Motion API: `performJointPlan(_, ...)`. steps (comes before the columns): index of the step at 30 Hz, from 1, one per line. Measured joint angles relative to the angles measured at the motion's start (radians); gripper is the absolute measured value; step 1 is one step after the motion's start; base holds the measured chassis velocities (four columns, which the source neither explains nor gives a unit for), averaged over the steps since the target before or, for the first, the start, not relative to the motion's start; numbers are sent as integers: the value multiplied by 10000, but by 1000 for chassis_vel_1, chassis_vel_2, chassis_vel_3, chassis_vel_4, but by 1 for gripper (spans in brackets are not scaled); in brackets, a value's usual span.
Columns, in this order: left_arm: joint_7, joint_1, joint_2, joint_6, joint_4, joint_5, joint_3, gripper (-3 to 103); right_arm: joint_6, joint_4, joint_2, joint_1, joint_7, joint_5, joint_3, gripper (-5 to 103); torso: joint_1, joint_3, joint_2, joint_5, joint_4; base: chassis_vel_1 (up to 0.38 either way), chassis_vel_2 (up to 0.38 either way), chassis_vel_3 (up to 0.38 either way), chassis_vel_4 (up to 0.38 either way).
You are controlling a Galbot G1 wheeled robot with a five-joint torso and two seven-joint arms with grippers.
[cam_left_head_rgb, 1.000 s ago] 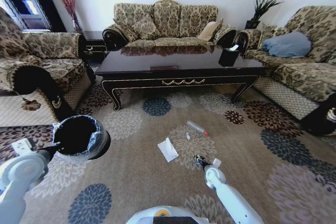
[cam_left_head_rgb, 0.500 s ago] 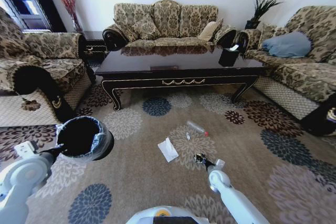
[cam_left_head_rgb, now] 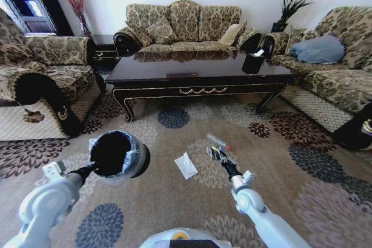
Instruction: Move to the front of the table and pick up the trash from the floor, then place it into the trash bin.
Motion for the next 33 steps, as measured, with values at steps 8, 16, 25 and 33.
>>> performJointPlan(8,-11,-362,230,-47,498,92,1263,0,1478,481,-553,831,-1835,-1231,-888,2,0,1,0,-1,2,0,0,0,0)
performJointPlan(16,-520,-1449,626,-35,1238,-466,2981,0,2304,427,-932,2479,-2888,-1853,-2159,2,1,2,-1,-1,0,0,0,0,0)
performJointPlan(25,-1087,-3081,433,-6,2405,-1148,4581,0,2560,-294,-881,4107,-3023,-2193,-3651,2,1,2,0,-1,-1,0,0,0,0)
performJointPlan(33,-1293,-4388,37,-8,3444,-1275,5576,0,2708,-769,-663,5018,-3067,-2713,-4701,2,1,2,-1,-1,1,0,0,0,0)
